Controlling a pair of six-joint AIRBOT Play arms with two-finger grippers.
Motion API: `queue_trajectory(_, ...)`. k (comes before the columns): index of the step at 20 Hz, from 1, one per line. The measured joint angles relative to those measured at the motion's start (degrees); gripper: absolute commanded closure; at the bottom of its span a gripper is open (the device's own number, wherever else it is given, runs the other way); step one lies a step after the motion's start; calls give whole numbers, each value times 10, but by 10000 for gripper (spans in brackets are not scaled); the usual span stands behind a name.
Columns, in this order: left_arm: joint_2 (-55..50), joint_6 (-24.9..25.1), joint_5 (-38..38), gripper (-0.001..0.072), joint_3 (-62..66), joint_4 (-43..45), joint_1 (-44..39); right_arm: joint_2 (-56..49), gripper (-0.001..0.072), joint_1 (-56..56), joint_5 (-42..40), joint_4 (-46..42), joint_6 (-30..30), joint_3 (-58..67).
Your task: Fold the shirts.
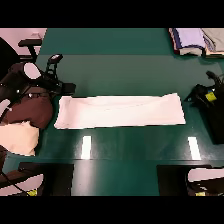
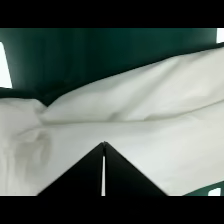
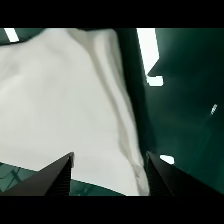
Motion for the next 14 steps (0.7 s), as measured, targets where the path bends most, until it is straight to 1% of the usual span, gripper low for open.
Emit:
queue_trajectory(4,-1,8,20,682,2,-81,-3,-2,202,-40,-33,50,-42,-82)
queue_trajectory(5,-2,8,30,683,3,-94,-8,-2,228,-41,-40,72,-52,-100)
queue_trajectory(6,-4,8,38,682,3,-103,-17,-2,282,-35,-49,88,-63,-115)
queue_trajectory(7,-8,8,45,682,3,-113,-28,-3,307,-26,-58,101,-73,-126)
queue_trajectory(8,-15,8,53,682,3,-118,-42,-2,541,-16,-67,109,-83,-133)
queue_trajectory(9,-24,7,60,682,3,-122,-56,-3,698,-2,-81,111,-93,-137)
queue_trajectory(11,-48,-4,76,682,5,-134,-85,-3,698,19,-93,118,-105,-128)
queue_trajectory(14,-101,-17,99,682,25,-159,-126,21,698,43,-84,130,-113,-92)
